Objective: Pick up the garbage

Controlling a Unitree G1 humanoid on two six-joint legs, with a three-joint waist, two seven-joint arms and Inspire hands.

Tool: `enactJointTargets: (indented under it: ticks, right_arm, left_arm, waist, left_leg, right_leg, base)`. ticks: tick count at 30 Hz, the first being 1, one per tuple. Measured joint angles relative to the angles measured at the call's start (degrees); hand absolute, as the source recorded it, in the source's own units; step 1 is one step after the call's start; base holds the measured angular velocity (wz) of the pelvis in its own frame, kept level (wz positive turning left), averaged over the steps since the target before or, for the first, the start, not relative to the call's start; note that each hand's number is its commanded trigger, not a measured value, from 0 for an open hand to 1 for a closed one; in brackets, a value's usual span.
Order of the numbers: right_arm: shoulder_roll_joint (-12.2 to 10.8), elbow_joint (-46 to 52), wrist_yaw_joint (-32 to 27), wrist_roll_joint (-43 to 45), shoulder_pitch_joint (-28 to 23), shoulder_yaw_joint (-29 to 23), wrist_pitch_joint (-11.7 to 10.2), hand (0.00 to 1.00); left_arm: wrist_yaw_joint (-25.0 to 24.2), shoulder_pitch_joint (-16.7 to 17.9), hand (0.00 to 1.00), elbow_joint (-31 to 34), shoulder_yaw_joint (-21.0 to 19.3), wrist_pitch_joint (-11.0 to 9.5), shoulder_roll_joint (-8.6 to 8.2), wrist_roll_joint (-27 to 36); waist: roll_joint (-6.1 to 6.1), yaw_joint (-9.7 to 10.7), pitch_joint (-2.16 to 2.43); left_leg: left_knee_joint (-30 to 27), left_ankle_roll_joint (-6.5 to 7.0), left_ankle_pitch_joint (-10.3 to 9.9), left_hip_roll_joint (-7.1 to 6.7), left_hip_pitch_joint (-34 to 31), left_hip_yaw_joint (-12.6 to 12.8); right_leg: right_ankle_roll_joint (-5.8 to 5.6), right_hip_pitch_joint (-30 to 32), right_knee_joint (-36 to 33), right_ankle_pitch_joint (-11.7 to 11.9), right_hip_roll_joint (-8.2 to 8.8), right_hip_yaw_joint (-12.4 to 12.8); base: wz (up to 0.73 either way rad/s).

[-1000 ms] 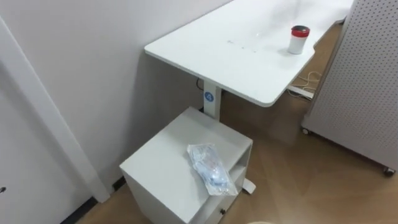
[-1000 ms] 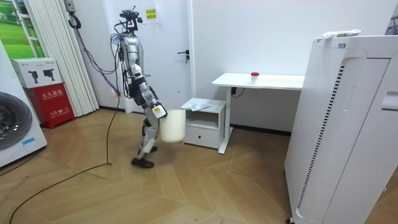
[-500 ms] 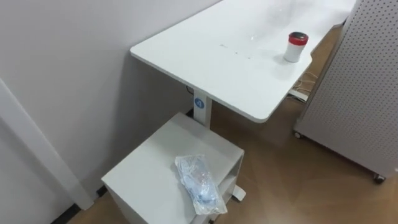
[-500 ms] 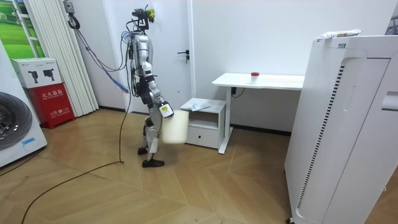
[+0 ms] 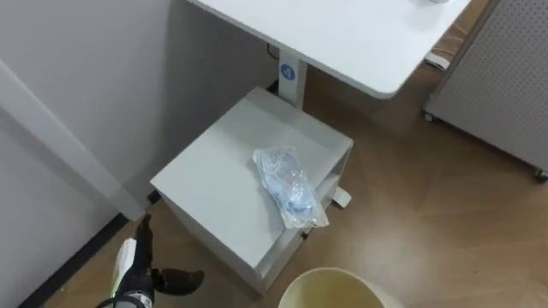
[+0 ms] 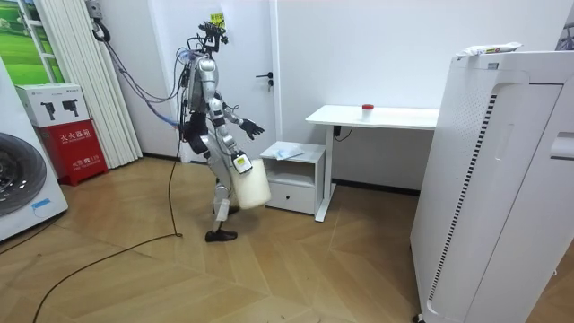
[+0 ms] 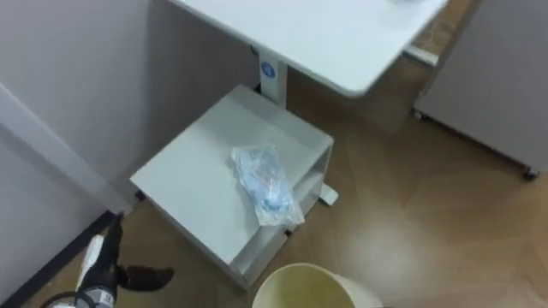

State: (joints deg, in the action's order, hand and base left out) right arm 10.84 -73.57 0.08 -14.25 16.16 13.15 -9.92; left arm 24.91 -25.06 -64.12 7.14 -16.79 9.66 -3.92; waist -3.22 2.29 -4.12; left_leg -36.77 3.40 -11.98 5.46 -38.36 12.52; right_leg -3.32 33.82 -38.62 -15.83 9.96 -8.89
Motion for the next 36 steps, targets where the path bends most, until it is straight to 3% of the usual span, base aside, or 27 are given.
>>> enactJointTargets:
  ticks: [3,9,11,12,15,22,29,31,36]
  right_arm:
    - [0.0,1.2,-0.3,-1.5,-0.3,0.8,-0.5,1.0]
    - [0.0,4.4,-0.8,-1.8,0.8,3.3,-0.7,1.0]
    - [0.1,5.2,-0.8,-1.8,1.3,3.9,-1.2,1.0]
    - [0.3,5.7,-0.8,-2.0,1.8,4.7,-1.3,1.0]
    - [0.4,7.3,-0.7,-3.1,1.8,5.3,-1.3,1.0]
    - [0.5,8.4,-2.0,-5.9,1.8,6.2,-1.2,1.0]
    - [0.9,9.8,-2.4,-8.3,1.8,9.3,-1.2,1.0]
    - [1.5,11.1,-2.4,-8.9,1.8,9.8,-1.2,1.0]
    - [2.8,13.2,-1.9,-11.4,1.7,11.6,-1.2,1.0]
  left_arm:
    - [1.9,-2.7,0.0,0.0,0.1,-0.1,0.96,0.6]
    - [5.0,-7.0,0.0,-0.3,2.3,-1.1,3.17,4.5]
    - [6.1,-8.5,0.0,-0.7,3.0,-1.1,3.45,4.6]
    - [6.1,-9.7,0.0,-1.0,3.8,-1.2,3.73,4.8]
    - [6.2,-11.5,0.0,-1.1,5.2,-1.2,4.63,5.5]
    - [11.0,-13.5,0.0,-1.0,7.3,-1.2,5.13,1.0]
    - [13.3,-15.0,0.0,-1.1,10.1,-1.2,5.76,-0.8]
    - [14.1,-15.3,0.0,-1.1,11.7,-1.2,6.83,-0.8]
    - [14.8,-15.6,0.0,-2.0,14.6,-1.1,7.6,-1.4]
  waist:
    - [-0.62,1.1,-0.28]
    - [-1.01,5.5,-0.68]
    - [-1.32,6.0,-1.01]
    - [-1.97,7.1,-1.49]
    - [-2.22,8.4,-1.78]
    - [-2.21,8.7,-1.89]
    - [-2.15,9.6,-1.95]
    - [-2.05,10.0,-2.01]
    - [-2.03,11.2,-2.5]
  left_leg:
    - [-1.4,-0.12,0.7,1.0,-3.1,0.5]
    - [-3.1,-0.23,1.2,2.51,-6.9,1.2]
    - [-3.7,-0.32,1.1,3.0,-7.9,1.4]
    - [-4.0,-0.37,1.1,3.02,-8.9,1.0]
    - [-4.3,-0.57,1.1,3.16,-10.9,0.8]
    - [-6.9,-0.74,-0.4,5.27,-13.9,1.7]
    - [-7.0,-0.71,-0.8,5.89,-14.4,3.4]
    - [-7.2,-0.71,-0.8,6.06,-15.2,4.2]
    - [-8.7,-0.65,-0.9,7.06,-18.1,4.6]
  right_leg:
    - [0.65,4.0,-2.2,-0.2,-0.08,0.0]
    - [1.91,8.3,-4.7,-0.3,-0.18,-0.1]
    - [2.29,9.5,-5.1,-0.2,-0.44,-0.2]
    - [2.42,10.0,-5.2,-0.3,-0.42,-0.8]
    - [2.7,11.8,-5.3,-0.4,-0.44,-1.2]
    - [3.48,13.4,-5.8,-1.3,-0.4,-4.0]
    - [3.58,14.7,-6.6,-1.8,-0.37,-3.3]
    - [3.63,16.5,-7.3,-1.8,-0.39,-2.4]
    - [4.08,18.9,-8.5,-2.0,-0.7,-2.5]
  base:
    - [-0.12]
    - [-0.06]
    - [-0.08]
    - [0.0]
    - [0.03]
    - [0.03]
    - [-0.05]
    - [-0.11]
    - [-0.03]
